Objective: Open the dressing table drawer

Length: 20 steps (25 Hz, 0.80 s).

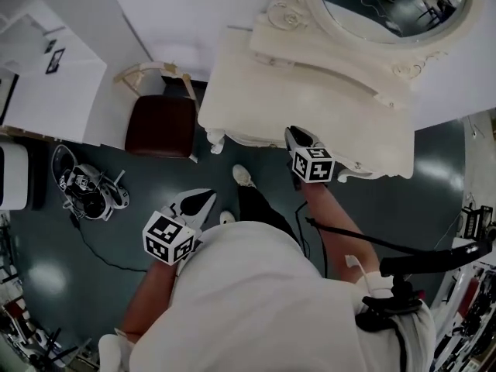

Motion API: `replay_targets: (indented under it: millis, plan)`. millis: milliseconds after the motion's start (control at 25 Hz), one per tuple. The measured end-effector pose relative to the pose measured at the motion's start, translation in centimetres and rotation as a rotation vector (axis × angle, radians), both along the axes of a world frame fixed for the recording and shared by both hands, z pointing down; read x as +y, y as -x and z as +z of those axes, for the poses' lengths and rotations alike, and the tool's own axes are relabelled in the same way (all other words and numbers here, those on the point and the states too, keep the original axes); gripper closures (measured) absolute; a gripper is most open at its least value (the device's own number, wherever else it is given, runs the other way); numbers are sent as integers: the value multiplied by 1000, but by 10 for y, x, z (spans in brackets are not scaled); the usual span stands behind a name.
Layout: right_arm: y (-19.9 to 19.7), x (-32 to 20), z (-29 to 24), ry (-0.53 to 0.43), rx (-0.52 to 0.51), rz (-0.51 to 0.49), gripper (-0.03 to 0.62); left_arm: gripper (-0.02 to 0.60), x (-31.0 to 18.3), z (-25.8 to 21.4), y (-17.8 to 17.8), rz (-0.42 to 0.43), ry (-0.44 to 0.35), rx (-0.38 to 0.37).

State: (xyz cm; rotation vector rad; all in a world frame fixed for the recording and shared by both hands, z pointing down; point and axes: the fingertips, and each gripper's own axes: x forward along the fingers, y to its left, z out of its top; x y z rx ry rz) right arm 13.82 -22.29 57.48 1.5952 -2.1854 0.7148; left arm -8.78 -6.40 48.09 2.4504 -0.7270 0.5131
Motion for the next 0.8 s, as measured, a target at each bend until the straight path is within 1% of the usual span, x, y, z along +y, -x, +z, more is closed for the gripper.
replay_targets:
  millis: [200, 400, 560, 800]
  plan:
    - [-17, -97, 16, 11, -16, 33, 515, 580, -68, -14, 6, -98, -22, -26]
    - [-22, -171, 38, 42, -28, 19, 497, 580, -122, -19, 1, -168, -21, -41]
    - [-22, -212, 54, 67, -35, 16, 491, 580, -148, -22, 1, -209, -18, -58]
    - [-20, -257, 81, 94, -47, 22, 480, 580, -170, -12, 4, -274, -1, -83]
